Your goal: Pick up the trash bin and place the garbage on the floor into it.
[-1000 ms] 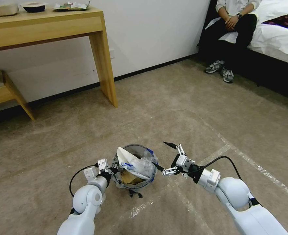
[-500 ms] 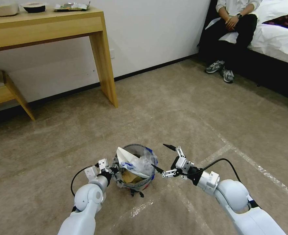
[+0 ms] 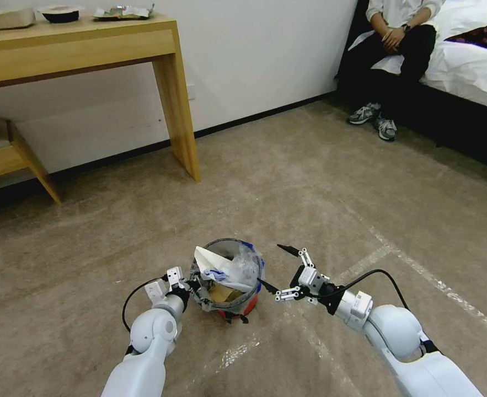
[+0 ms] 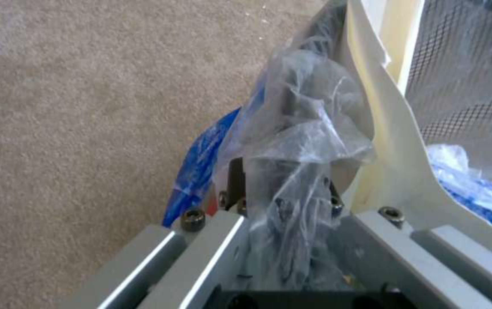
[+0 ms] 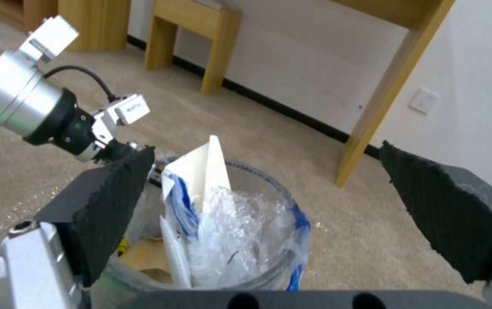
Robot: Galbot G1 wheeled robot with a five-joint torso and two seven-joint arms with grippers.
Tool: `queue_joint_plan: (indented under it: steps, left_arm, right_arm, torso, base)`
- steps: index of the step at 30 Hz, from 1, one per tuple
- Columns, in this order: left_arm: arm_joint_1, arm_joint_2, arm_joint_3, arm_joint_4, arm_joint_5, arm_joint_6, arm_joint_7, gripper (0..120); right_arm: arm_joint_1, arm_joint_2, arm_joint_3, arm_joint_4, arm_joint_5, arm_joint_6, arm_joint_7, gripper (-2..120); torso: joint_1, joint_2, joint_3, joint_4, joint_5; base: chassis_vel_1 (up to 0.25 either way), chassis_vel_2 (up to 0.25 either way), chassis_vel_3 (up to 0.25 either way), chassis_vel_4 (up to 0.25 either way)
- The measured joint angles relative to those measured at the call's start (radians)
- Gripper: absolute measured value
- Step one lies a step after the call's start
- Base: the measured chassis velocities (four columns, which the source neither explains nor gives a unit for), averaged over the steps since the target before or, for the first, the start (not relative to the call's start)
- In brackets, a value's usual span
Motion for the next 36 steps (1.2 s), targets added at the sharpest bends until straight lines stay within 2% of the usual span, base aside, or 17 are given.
queue_joint_plan:
  steps: [14, 17, 20, 22, 25, 27, 28, 30, 34, 36]
  left_arm:
    - [0.002, -0.004, 0.000, 0.006, 0.013, -0.005, 0.009, 4]
    - [0.001, -0.004, 0.003, 0.006, 0.016, -0.007, 0.015, 19]
    - [0.001, -0.004, 0.004, 0.005, 0.017, -0.008, 0.016, 26]
    - [0.003, -0.003, 0.008, -0.002, 0.018, -0.009, 0.020, 39]
    - [0.004, -0.003, 0.009, -0.004, 0.018, -0.011, 0.023, 41]
    - [0.006, -0.004, 0.011, -0.007, 0.023, -0.024, 0.034, 53]
    - [0.006, -0.004, 0.011, -0.007, 0.023, -0.024, 0.034, 53]
    - [0.007, -0.004, 0.013, -0.008, 0.025, -0.033, 0.046, 68]
    - [0.007, -0.004, 0.013, -0.009, 0.026, -0.036, 0.054, 76]
    - [0.007, -0.003, 0.015, -0.011, 0.026, -0.037, 0.061, 88]
  right_arm:
    - [-0.002, 0.004, 0.004, -0.008, 0.000, 0.008, -0.002, 100]
    - [-0.004, 0.005, 0.006, -0.010, -0.001, 0.009, -0.002, 100]
    - [-0.005, 0.005, 0.007, -0.011, -0.002, 0.009, -0.002, 100]
    - [-0.006, 0.006, 0.007, -0.014, -0.003, 0.010, -0.002, 100]
    - [-0.006, 0.007, 0.007, -0.016, -0.004, 0.010, -0.002, 100]
    - [-0.005, 0.009, 0.004, -0.024, -0.007, 0.012, -0.003, 100]
    - [-0.005, 0.009, 0.004, -0.024, -0.007, 0.012, -0.003, 100]
    - [-0.004, 0.009, 0.003, -0.027, -0.008, 0.013, -0.004, 100]
    - [-0.004, 0.010, 0.003, -0.031, -0.010, 0.014, -0.006, 100]
    - [-0.005, 0.012, 0.003, -0.033, -0.012, 0.015, -0.007, 100]
  torso:
    - [0.000, 0.000, 0.000, -0.0003, -0.0005]
    - [0.000, -0.001, 0.001, -0.0005, -0.0009]
    - [0.000, -0.001, 0.001, -0.0005, -0.0009]
    - [0.000, -0.001, 0.001, -0.0006, -0.0011]
    - [0.000, -0.001, 0.001, -0.0006, -0.0012]
    - [0.000, -0.001, 0.001, -0.0007, -0.0012]
    - [0.000, -0.001, 0.001, -0.0007, -0.0012]
    - [0.000, -0.001, 0.001, -0.0006, -0.0012]
    - [0.001, -0.001, 0.001, -0.0005, -0.0012]
    - [0.001, -0.001, 0.001, -0.0005, -0.0011]
  base:
    - [0.000, 0.000, 0.000, 0.000]
    - [0.000, 0.000, 0.000, 0.000]
    - [0.000, 0.000, 0.000, 0.000]
    - [0.000, 0.000, 0.000, 0.000]
    - [0.000, 0.000, 0.000, 0.000]
    - [0.000, 0.000, 0.000, 0.000]
    - [0.000, 0.000, 0.000, 0.000]
    - [0.000, 0.000, 0.000, 0.000]
    - [0.000, 0.000, 0.000, 0.000]
    - [0.000, 0.000, 0.000, 0.000]
